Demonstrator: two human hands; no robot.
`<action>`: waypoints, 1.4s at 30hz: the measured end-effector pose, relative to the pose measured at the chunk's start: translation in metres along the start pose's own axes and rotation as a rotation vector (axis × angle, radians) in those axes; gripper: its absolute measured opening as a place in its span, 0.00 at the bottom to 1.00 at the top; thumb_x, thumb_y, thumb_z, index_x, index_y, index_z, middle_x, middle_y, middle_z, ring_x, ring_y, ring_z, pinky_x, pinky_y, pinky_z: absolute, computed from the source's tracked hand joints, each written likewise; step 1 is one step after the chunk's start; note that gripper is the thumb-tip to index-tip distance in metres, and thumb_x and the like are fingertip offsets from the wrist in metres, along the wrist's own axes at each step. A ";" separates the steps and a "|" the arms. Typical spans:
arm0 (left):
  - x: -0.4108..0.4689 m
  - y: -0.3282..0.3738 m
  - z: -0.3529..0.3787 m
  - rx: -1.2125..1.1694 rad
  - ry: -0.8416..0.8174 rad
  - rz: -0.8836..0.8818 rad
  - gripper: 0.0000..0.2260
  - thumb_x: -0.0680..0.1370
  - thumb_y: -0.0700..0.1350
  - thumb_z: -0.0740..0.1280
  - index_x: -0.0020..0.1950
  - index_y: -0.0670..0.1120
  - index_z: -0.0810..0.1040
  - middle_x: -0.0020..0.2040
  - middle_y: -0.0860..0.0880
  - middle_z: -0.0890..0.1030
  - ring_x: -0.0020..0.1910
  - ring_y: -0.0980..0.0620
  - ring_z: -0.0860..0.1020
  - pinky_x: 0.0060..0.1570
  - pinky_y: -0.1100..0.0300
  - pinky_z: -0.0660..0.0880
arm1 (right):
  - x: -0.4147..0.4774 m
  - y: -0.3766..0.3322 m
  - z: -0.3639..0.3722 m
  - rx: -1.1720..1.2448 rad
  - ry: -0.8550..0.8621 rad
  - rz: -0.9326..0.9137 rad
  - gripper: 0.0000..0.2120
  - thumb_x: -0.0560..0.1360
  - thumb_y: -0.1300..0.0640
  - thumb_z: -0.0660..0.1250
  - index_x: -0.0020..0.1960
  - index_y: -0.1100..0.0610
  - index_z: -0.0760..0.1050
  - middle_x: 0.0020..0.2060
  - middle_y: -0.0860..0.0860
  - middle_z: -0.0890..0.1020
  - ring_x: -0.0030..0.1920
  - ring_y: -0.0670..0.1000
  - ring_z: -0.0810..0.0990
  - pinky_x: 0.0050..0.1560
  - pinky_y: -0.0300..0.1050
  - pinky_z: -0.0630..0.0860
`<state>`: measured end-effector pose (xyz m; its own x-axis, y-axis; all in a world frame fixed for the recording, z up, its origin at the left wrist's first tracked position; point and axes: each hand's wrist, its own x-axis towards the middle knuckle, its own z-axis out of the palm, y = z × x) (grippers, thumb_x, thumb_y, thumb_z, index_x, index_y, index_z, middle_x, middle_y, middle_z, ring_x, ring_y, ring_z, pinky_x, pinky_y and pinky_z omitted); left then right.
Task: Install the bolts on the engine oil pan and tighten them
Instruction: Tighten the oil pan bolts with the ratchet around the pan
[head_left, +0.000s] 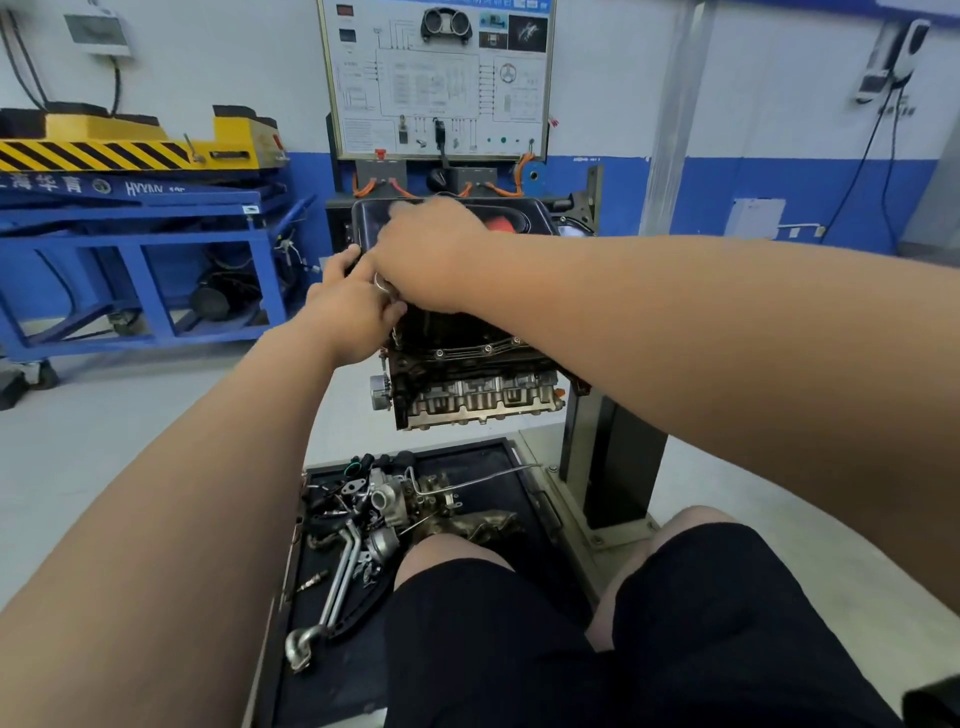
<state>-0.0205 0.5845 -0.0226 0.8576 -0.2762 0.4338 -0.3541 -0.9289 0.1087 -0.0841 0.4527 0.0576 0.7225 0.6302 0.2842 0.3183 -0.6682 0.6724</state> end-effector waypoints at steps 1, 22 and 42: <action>0.000 0.001 0.000 0.035 -0.009 0.015 0.18 0.81 0.54 0.56 0.65 0.48 0.75 0.76 0.51 0.58 0.74 0.44 0.47 0.66 0.40 0.61 | 0.000 0.003 0.000 -0.101 0.051 -0.084 0.08 0.79 0.57 0.60 0.53 0.54 0.77 0.52 0.51 0.80 0.58 0.55 0.71 0.47 0.49 0.68; -0.005 0.008 0.001 -0.080 0.040 -0.043 0.22 0.80 0.53 0.57 0.73 0.49 0.64 0.75 0.47 0.58 0.74 0.43 0.49 0.65 0.40 0.63 | -0.003 -0.005 0.004 -0.090 0.032 -0.089 0.05 0.78 0.57 0.62 0.52 0.51 0.74 0.53 0.50 0.80 0.60 0.55 0.71 0.59 0.51 0.64; -0.003 0.000 0.006 -0.127 -0.026 -0.082 0.29 0.76 0.48 0.59 0.76 0.56 0.55 0.78 0.53 0.46 0.75 0.44 0.46 0.69 0.42 0.59 | -0.008 -0.014 0.002 0.132 -0.038 0.094 0.08 0.78 0.49 0.58 0.51 0.51 0.71 0.44 0.48 0.77 0.44 0.51 0.76 0.42 0.47 0.68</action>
<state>-0.0205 0.5841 -0.0291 0.8941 -0.2088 0.3961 -0.3259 -0.9102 0.2557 -0.0933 0.4557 0.0447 0.7750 0.5485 0.3137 0.3244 -0.7714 0.5474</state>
